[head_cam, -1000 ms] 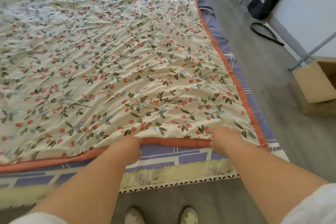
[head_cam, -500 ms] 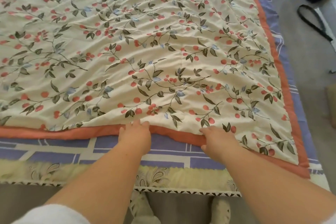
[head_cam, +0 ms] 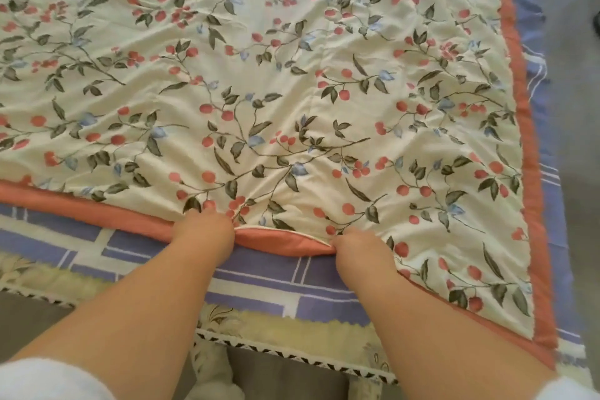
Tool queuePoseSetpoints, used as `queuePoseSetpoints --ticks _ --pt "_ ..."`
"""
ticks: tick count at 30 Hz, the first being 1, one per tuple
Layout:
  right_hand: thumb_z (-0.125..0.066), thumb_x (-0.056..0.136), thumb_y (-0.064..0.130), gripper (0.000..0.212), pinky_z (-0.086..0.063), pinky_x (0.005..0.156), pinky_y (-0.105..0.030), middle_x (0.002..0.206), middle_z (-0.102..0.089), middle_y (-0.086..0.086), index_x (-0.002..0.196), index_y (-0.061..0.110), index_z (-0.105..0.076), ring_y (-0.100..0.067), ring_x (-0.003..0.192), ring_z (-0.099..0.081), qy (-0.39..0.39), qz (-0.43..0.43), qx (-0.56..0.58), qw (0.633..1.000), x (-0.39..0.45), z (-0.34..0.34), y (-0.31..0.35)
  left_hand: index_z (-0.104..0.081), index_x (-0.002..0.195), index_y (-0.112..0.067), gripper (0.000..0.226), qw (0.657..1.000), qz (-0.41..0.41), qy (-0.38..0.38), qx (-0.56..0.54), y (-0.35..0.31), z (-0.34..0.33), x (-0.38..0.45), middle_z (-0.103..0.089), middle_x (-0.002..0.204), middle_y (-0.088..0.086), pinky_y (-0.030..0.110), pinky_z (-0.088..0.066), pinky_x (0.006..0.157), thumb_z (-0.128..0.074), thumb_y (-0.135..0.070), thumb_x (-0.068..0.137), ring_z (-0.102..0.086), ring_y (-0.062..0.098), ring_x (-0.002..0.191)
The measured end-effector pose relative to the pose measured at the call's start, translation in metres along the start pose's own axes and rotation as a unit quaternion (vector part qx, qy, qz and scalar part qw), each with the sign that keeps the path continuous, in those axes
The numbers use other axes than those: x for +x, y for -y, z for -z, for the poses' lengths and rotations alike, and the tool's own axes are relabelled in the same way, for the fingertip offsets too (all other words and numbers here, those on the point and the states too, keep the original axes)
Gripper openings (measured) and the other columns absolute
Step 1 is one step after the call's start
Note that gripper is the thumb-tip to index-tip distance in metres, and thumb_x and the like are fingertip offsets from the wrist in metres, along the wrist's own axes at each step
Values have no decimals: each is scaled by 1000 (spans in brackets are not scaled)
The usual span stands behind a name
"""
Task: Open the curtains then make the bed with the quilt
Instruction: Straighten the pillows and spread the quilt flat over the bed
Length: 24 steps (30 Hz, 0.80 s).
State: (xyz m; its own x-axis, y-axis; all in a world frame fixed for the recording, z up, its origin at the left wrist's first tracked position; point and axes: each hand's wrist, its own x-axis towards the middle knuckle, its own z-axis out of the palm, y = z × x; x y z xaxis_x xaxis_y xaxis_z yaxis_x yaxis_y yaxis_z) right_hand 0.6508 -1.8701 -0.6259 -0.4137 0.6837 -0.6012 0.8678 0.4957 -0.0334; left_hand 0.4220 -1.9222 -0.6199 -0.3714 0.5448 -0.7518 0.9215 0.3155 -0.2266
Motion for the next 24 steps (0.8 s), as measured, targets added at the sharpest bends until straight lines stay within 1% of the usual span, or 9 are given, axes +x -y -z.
queuePoseSetpoints --ticks 2,5,7,11,13,15,18,20,24 --pt "-46 82 4 32 -44 74 -35 86 -49 -3 103 16 -65 -30 98 -58 63 41 -6 997 -12 -3 -13 -40 136 -17 52 997 -3 51 54 -11 -7 -18 -33 136 13 40 -42 91 -39 -9 85 -43 32 119" --pt "-46 84 14 44 -39 83 -39 113 -48 -3 125 30 -53 -30 112 -49 114 68 47 990 -32 -10 -30 -47 131 -14 45 993 -21 79 85 -20 -10 -38 -45 132 9 37 -45 95 -41 -12 87 -50 26 114" --pt "-47 86 31 49 -36 95 -44 131 -43 0 135 35 -39 -29 121 -42 90 28 112 989 -48 -9 -57 -42 135 -14 50 995 -30 79 54 -39 -3 -47 -48 131 8 35 -46 95 -43 -16 86 -51 25 114" --pt "-47 86 48 56 -36 101 -46 144 -35 1 138 34 -33 -27 130 -35 -7 -143 169 975 -76 -8 -141 -39 131 -25 58 987 -152 -26 -52 -126 10 -70 -46 129 4 39 -47 87 -59 -37 79 -49 27 116" --pt "-49 84 47 65 -33 105 -47 150 -25 -3 143 33 -25 -30 135 -28 -11 -251 210 945 -87 -10 -185 -30 137 -30 70 972 -223 -10 -76 -180 6 -87 -40 135 3 43 -47 89 -62 -39 76 -44 28 120" --pt "-51 84 48 75 -30 106 -52 154 -14 -5 146 37 -11 -34 138 -21 0 -342 246 907 -93 -14 -220 -19 140 -34 79 971 -235 12 -32 -219 -3 -100 -33 135 6 45 -44 89 -65 -38 76 -40 32 120" --pt "-48 86 49 79 -30 105 -55 153 -12 -13 145 46 5 -40 134 -28 35 -395 276 876 -94 -30 -260 -24 135 -28 71 979 -195 -37 40 -254 -12 -103 -35 127 11 46 -38 92 -64 -25 77 -37 35 116" --pt "-45 88 47 77 -34 102 -52 146 -23 -16 143 50 9 -39 126 -38 47 -388 278 878 -92 -44 -278 -33 129 -25 55 981 -171 -80 44 -271 -15 -99 -38 122 10 42 -38 88 -56 -16 79 -40 33 111" --pt "-49 90 25 70 -43 86 -39 110 -33 -8 144 50 -10 -30 94 -47 -15 -309 268 913 -92 -56 -284 -50 113 -23 27 985 -151 -87 11 -290 -11 -93 -42 108 6 36 -34 73 -44 -19 87 -47 30 102"
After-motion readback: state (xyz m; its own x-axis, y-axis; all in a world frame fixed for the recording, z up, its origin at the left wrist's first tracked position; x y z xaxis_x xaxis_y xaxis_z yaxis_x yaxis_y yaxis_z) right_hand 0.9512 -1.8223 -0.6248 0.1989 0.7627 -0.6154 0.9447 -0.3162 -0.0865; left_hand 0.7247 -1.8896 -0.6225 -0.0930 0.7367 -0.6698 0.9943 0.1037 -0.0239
